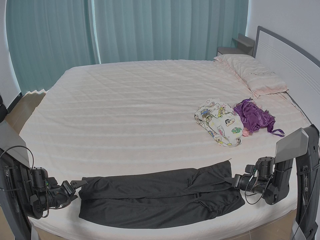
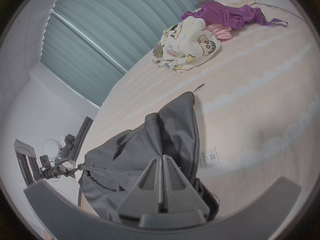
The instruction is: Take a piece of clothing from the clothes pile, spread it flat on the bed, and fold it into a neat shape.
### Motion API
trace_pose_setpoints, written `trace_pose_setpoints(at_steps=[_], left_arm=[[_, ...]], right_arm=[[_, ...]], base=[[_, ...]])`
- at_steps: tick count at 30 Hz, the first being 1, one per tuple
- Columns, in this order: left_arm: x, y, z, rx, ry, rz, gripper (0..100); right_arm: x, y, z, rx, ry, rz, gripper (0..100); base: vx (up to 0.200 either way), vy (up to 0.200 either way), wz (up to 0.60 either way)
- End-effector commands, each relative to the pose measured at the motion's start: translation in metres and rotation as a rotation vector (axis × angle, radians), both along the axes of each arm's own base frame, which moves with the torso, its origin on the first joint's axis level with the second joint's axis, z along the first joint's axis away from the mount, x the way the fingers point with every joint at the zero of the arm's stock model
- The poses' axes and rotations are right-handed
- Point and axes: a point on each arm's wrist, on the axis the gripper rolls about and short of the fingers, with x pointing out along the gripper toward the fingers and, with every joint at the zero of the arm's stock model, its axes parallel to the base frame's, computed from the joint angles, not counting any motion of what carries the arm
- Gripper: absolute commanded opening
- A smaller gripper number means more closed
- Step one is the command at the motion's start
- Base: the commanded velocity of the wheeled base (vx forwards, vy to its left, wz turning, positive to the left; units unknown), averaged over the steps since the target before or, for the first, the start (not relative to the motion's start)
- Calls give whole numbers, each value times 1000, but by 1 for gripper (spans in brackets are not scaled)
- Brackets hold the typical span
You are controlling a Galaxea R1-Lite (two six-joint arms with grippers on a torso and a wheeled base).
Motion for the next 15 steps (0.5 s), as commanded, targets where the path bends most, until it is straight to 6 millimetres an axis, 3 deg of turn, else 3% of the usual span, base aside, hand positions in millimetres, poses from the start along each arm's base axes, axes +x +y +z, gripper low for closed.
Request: trace_pose_setpoints(at_steps=[1, 9, 10, 15], left_arm=[[1, 0, 1, 3, -16, 0, 100], [1, 0, 1, 3, -16, 0, 100], [1, 0, 1, 3, -16, 0, 100], [1, 0, 1, 3, -17, 0, 100]], right_arm=[[-4, -1, 2, -16, -1, 8, 0], [-10, -3, 0, -39, 11, 22, 0], [-10, -3, 1, -41, 6, 23, 100], [-9, -2, 3, -45, -7, 19, 100]], base=[[0, 0, 0], [0, 0, 0], [0, 0, 0], [0, 0, 0]])
